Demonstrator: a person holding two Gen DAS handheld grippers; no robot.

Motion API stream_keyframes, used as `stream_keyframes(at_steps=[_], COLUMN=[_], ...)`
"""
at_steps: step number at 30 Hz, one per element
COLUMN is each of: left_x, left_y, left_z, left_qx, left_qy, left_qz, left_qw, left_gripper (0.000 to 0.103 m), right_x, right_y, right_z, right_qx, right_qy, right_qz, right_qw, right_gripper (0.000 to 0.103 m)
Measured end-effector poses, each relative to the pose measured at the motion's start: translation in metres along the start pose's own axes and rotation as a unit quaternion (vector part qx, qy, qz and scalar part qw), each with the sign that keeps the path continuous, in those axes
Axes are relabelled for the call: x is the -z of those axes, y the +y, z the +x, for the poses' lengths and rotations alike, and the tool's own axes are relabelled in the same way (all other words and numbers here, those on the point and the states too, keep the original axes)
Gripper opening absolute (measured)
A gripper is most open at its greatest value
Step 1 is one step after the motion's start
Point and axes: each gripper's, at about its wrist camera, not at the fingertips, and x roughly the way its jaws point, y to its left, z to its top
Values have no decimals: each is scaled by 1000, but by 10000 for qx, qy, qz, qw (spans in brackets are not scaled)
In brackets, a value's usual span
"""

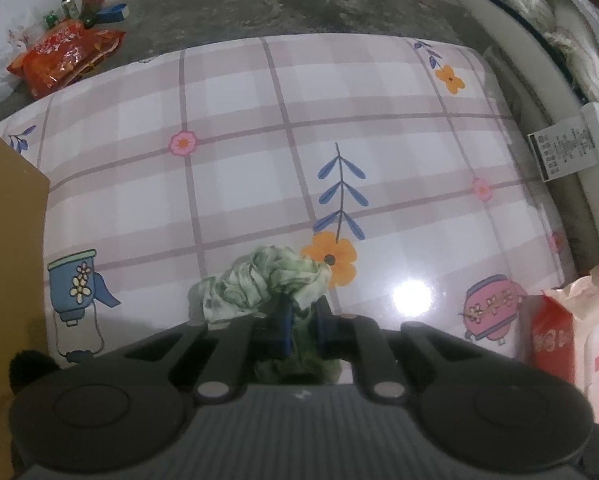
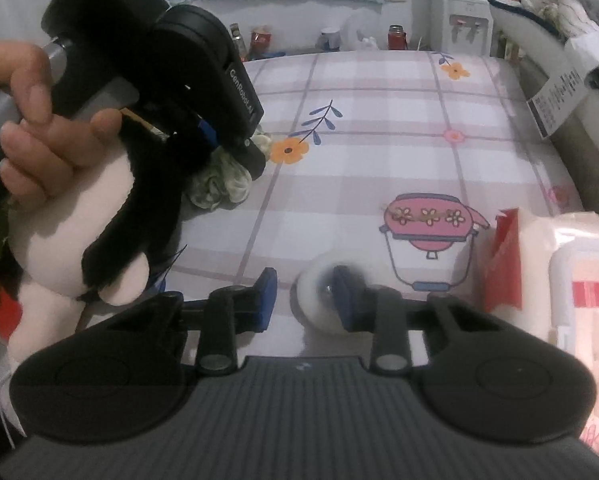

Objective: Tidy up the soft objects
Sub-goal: 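Grasp the green cloth scrunchie with the left gripper while the right grasps the tape roll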

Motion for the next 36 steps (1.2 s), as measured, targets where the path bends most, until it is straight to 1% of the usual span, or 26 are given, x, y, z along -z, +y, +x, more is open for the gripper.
stream_keyframes(at_steps=[2,4,7,9,13,18,24,28,36], left_x=[2,4,8,10,15,26,44,57,91], left_y=[0,-1,-4,-6,-16,-28,-40,-45,-39], left_z=[-1,-4,-13,-21,-44,-74,-120,-149,-203], left_qx=[106,171,279,339,584,834,1164,1389,1714], left_qy=[-28,-56,-159,-281,-571,-890,-1336,-1593,-2001], left_qz=[-28,-23,-58,-80,-74,-56,-3,3,-106], left_qw=[9999,9998,9995,9990,9966,9925,9842,9774,9646], left_gripper=[11,11,11,11,11,11,10,10,11], right_x=[-1,1,6,10,18,29,39,42,49], right_y=[-1,-5,-10,-14,-26,-35,-34,-31,-21], right_z=[0,-2,-11,-20,-41,-71,-104,-127,-177], right_qx=[78,-35,-82,-153,-387,-691,-786,-825,-896], right_qy=[-12,-16,-137,-303,-589,-1007,-1418,-1678,-2094], right_qz=[-18,147,308,455,914,1388,1690,1782,1826], right_qw=[10000,9999,9994,9984,9933,9828,9722,9661,9565], right_gripper=[16,15,14,12,12,12,12,12,12])
